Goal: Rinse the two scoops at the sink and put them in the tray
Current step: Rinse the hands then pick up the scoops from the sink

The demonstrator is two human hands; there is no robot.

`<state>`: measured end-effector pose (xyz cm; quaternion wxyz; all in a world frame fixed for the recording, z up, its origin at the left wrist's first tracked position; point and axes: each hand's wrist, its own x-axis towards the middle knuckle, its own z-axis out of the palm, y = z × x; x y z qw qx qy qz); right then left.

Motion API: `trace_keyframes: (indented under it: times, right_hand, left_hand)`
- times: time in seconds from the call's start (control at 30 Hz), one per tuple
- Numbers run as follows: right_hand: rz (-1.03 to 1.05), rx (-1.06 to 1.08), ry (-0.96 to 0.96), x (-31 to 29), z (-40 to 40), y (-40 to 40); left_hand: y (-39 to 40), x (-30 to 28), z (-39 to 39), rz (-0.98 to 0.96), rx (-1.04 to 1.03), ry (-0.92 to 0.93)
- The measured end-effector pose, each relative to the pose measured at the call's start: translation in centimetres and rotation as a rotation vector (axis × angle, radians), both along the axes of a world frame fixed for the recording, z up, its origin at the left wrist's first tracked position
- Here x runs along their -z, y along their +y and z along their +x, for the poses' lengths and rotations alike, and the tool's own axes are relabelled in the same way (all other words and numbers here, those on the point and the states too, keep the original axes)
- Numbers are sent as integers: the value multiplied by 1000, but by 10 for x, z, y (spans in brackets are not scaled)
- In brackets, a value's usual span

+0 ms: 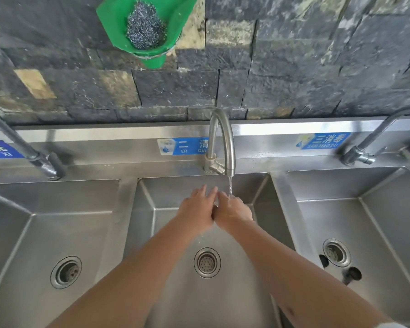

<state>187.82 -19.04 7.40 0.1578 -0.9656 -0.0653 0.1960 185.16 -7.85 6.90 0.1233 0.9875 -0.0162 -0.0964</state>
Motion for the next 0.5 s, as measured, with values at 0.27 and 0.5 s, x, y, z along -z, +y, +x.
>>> trace_keyframes:
  times: [0.27,0.5]
  right_hand:
    - [109,123,33,6,73,4]
    - [248,-23,85,13,111,14]
  left_hand:
    - [3,2,78,-39,-42,-45]
    - [18,18,120,-110,-43,24]
